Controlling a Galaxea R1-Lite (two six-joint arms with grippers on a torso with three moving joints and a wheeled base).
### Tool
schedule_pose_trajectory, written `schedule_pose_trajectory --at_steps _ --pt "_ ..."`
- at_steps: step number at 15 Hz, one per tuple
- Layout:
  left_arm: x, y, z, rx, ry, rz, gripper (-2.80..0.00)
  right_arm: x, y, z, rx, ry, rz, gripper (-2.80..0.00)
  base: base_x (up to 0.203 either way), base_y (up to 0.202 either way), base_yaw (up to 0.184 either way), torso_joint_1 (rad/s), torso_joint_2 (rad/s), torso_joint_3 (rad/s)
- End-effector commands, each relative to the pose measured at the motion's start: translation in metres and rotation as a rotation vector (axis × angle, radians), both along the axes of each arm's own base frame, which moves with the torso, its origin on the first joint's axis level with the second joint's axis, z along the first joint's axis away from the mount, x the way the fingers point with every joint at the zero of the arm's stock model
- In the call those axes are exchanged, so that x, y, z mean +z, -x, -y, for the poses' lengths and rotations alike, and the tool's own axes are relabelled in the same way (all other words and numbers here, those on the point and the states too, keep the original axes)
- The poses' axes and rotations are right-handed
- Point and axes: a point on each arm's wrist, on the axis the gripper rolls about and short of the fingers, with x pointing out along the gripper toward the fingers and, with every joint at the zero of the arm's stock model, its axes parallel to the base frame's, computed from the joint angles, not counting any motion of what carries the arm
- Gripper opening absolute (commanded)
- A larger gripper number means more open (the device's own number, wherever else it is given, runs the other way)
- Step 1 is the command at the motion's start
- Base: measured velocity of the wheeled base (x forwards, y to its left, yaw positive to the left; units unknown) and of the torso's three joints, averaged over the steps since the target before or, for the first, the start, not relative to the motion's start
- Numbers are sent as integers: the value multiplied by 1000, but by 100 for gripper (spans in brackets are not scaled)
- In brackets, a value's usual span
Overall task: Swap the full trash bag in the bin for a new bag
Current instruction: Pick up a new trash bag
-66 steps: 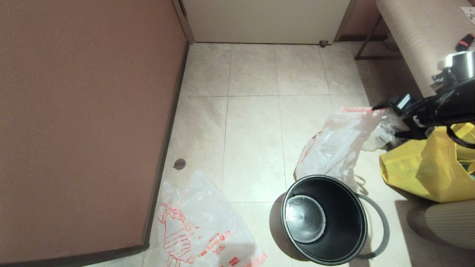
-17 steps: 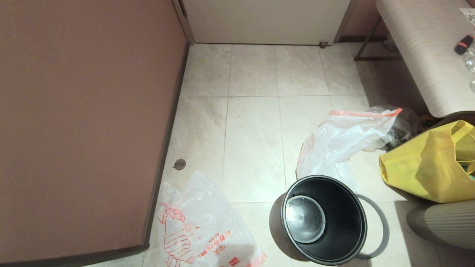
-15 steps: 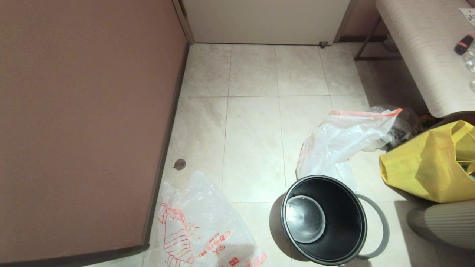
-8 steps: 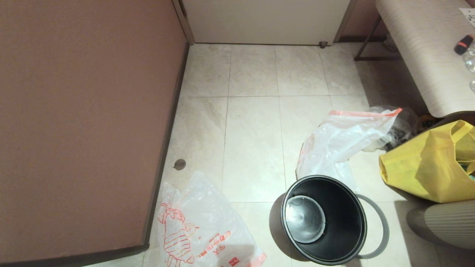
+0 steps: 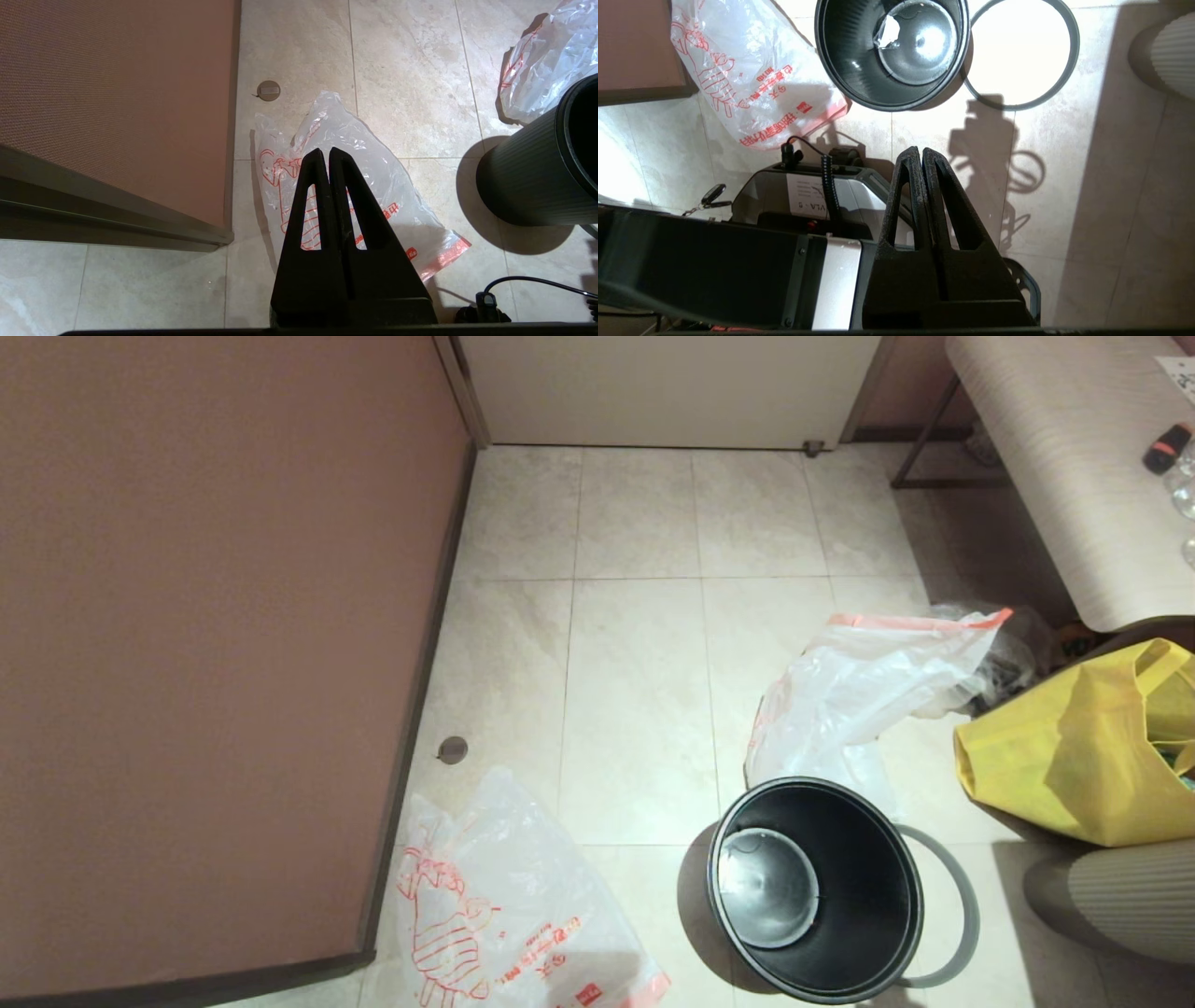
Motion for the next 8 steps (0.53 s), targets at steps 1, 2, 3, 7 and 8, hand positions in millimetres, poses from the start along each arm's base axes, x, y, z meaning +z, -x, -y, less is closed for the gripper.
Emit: schedule_pose_trajectory --at_steps 1,2,3,7,8 --pt "0 0 0 0 0 0 -280 -12 -3 0 7 -3 -35 -280 0 0 0 0 0 0" --pt "0 0 0 0 0 0 -280 -20 0 0 7 -2 -45 -280 0 0 0 0 0 0" --pt "0 0 0 0 0 0 -280 -31 6 0 7 -1 -42 -280 0 0 0 0 0 0" --pt "0 0 0 0 0 0 -280 -84 39 2 76 54 65 -280 0 0 0 0 0 0" --pt "0 0 0 0 0 0 -280 -97 42 2 71 66 122 -280 0 0 0 0 0 0"
